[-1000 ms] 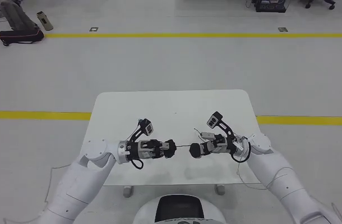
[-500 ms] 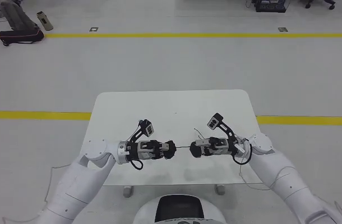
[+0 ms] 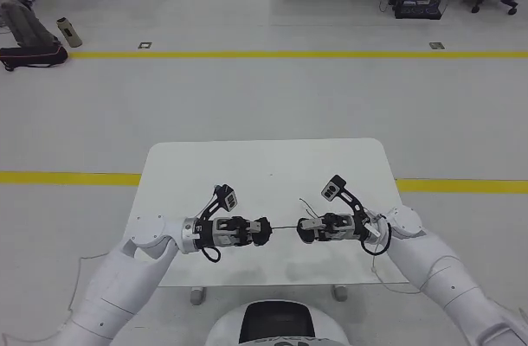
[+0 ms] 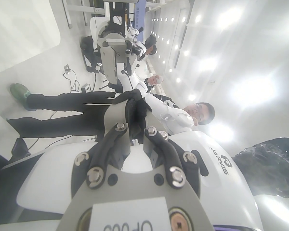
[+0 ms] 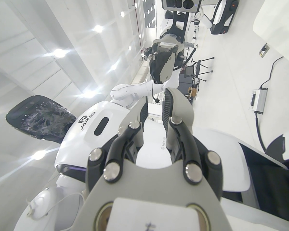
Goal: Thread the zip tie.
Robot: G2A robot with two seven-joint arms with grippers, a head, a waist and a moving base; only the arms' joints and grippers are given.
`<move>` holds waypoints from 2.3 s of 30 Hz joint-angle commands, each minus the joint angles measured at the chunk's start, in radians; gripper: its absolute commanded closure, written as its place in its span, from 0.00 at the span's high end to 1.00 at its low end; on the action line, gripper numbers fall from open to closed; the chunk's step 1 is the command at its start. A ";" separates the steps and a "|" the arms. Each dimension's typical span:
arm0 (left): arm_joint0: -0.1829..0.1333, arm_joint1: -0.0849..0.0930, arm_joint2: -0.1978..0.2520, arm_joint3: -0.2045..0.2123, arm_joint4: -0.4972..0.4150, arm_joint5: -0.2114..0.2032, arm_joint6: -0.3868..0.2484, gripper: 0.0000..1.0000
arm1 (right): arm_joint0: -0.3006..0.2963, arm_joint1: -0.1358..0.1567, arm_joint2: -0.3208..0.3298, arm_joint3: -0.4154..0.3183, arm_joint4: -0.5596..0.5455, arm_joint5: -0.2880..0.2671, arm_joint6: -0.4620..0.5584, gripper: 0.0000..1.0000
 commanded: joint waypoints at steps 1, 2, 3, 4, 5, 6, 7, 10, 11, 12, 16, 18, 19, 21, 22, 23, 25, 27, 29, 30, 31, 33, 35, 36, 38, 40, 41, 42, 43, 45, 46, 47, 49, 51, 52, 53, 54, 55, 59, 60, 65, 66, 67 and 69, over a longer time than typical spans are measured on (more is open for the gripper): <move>-0.001 0.001 0.002 0.001 -0.001 0.000 0.001 0.00 | 0.005 0.002 -0.007 0.003 0.005 -0.004 0.000 0.16; -0.002 0.002 0.003 0.001 -0.001 0.000 0.002 0.00 | 0.007 0.003 -0.010 0.004 0.008 -0.006 0.000 0.16; -0.003 0.002 0.004 0.002 -0.001 0.000 0.003 0.00 | 0.009 0.004 -0.014 0.006 0.012 -0.009 0.000 0.16; -0.004 0.003 0.005 0.003 0.002 0.000 0.003 0.00 | 0.011 0.005 -0.017 0.007 0.014 -0.012 0.000 0.16; -0.006 0.004 0.006 0.004 0.009 0.001 0.005 0.00 | 0.012 0.006 -0.019 0.007 0.017 -0.015 0.000 0.15; -0.007 0.005 0.008 0.004 0.010 0.001 0.007 0.00 | 0.014 0.007 -0.023 0.009 0.020 -0.019 0.000 0.14; -0.007 0.005 0.009 0.004 0.009 0.001 0.007 0.00 | 0.016 0.008 -0.025 0.010 0.022 -0.020 0.000 0.13; -0.010 0.007 0.013 0.005 0.008 0.000 0.006 0.00 | 0.021 0.011 -0.031 0.011 0.028 -0.020 0.000 0.13; -0.011 0.007 0.014 0.005 0.008 0.000 0.006 0.00 | 0.022 0.011 -0.032 0.012 0.028 -0.020 0.000 0.13; -0.012 0.008 0.015 0.006 0.009 0.000 0.007 0.00 | 0.023 0.012 -0.032 0.012 0.028 -0.020 0.000 0.13; -0.013 0.010 0.021 0.006 0.009 -0.002 0.009 0.00 | 0.024 0.015 -0.033 0.013 0.028 -0.020 0.000 0.13; -0.014 0.011 0.022 0.006 0.009 -0.003 0.010 0.00 | 0.024 0.015 -0.033 0.013 0.028 -0.020 0.000 0.14; -0.014 0.012 0.023 0.005 0.008 -0.003 0.011 0.00 | 0.024 0.016 -0.033 0.013 0.028 -0.020 0.000 0.13; -0.014 0.013 0.024 0.005 0.007 -0.004 0.012 0.00 | 0.024 0.016 -0.033 0.013 0.027 -0.020 0.000 0.12; -0.014 0.013 0.025 0.005 0.006 -0.005 0.012 0.00 | 0.024 0.016 -0.033 0.013 0.026 -0.020 0.000 0.10; -0.014 0.014 0.025 0.004 0.005 -0.006 0.012 0.00 | 0.024 0.016 -0.034 0.013 0.026 -0.020 0.000 0.06; -0.014 0.015 0.026 0.004 0.003 -0.008 0.013 0.00 | 0.024 0.017 -0.034 0.015 0.025 -0.020 0.000 0.00; -0.013 0.017 0.027 0.003 0.003 -0.009 0.014 0.00 | 0.025 0.017 -0.034 0.016 0.025 -0.020 0.000 0.00; -0.014 0.018 0.028 0.002 0.003 -0.009 0.014 0.00 | 0.025 0.017 -0.034 0.017 0.025 -0.020 0.000 0.00; -0.014 0.019 0.029 0.002 0.002 -0.010 0.014 0.00 | 0.025 0.017 -0.034 0.017 0.024 -0.020 0.000 0.00; -0.014 0.019 0.029 0.002 0.002 -0.010 0.014 0.00 | 0.025 0.017 -0.035 0.017 0.024 -0.020 0.000 0.00; -0.014 0.020 0.031 0.000 0.002 -0.011 0.014 0.00 | 0.025 0.017 -0.035 0.018 0.022 -0.020 0.000 0.00; -0.015 0.021 0.033 -0.002 0.006 -0.014 0.016 0.00 | 0.025 0.017 -0.034 0.019 0.022 -0.020 0.000 0.00; -0.014 0.022 0.034 -0.003 0.006 -0.015 0.017 0.35 | 0.024 0.017 -0.034 0.019 0.022 -0.020 0.000 0.00; -0.015 0.023 0.035 -0.003 0.007 -0.013 0.021 1.00 | 0.023 0.017 -0.032 0.020 0.020 -0.020 0.000 0.00; -0.014 0.024 0.035 -0.006 0.004 -0.016 0.027 1.00 | 0.022 0.017 -0.030 0.019 0.019 -0.020 0.000 0.00; -0.013 0.025 0.035 -0.007 0.003 -0.018 0.029 1.00 | 0.021 0.017 -0.029 0.019 0.019 -0.020 0.000 0.00; -0.013 0.025 0.035 -0.008 0.003 -0.020 0.030 1.00 | 0.020 0.017 -0.027 0.019 0.019 -0.020 0.000 0.00; -0.012 0.026 0.034 -0.009 0.002 -0.025 0.031 1.00 | 0.018 0.017 -0.025 0.018 0.022 -0.020 0.000 0.00; -0.009 0.027 0.030 -0.009 0.004 -0.032 0.040 1.00 | 0.016 0.016 -0.023 0.017 0.023 -0.020 0.000 0.00; -0.008 0.028 0.027 -0.009 0.006 -0.038 0.045 1.00 | 0.015 0.016 -0.022 0.016 0.023 -0.020 0.000 0.00; -0.008 0.028 0.027 -0.009 0.006 -0.038 0.045 1.00 | 0.014 0.016 -0.020 0.015 0.024 -0.020 0.000 0.00; -0.008 0.028 0.027 -0.009 0.006 -0.038 0.045 1.00 | 0.012 0.015 -0.018 0.012 0.027 -0.020 0.000 0.00; -0.008 0.028 0.027 -0.009 0.006 -0.038 0.045 1.00 | 0.011 0.015 -0.017 0.008 0.026 -0.020 0.000 0.00; -0.008 0.028 0.027 -0.009 0.006 -0.038 0.045 1.00 | 0.011 0.015 -0.014 0.005 0.023 -0.020 0.000 0.00; -0.008 0.028 0.027 -0.009 0.006 -0.038 0.045 1.00 | 0.011 0.015 -0.014 0.005 0.023 -0.020 0.000 0.00; -0.008 0.028 0.027 -0.009 0.006 -0.038 0.045 1.00 | 0.011 0.015 -0.014 0.005 0.023 -0.020 0.000 0.00; -0.008 0.028 0.027 -0.009 0.006 -0.038 0.045 1.00 | 0.011 0.015 -0.014 0.005 0.023 -0.020 0.000 0.00; -0.007 0.027 0.030 -0.010 0.010 -0.040 0.065 1.00 | 0.004 0.013 -0.014 -0.009 0.034 -0.016 -0.015 0.00; -0.007 0.027 0.037 -0.009 0.022 -0.042 0.081 1.00 | -0.003 0.013 -0.008 -0.018 0.033 -0.020 -0.028 0.00; -0.009 0.023 0.053 0.002 0.010 -0.068 0.106 1.00 | -0.035 0.008 0.034 -0.041 0.106 -0.020 0.000 0.00; -0.011 0.023 0.057 0.004 0.006 -0.071 0.106 1.00 | -0.040 0.006 0.036 -0.045 0.113 -0.020 0.000 0.00; -0.013 0.022 0.062 0.007 0.000 -0.074 0.106 1.00 | -0.043 0.005 0.038 -0.048 0.115 -0.020 0.000 0.00; -0.018 0.019 0.071 0.009 -0.011 -0.080 0.108 1.00 | -0.044 0.003 0.039 -0.049 0.122 -0.020 0.000 0.00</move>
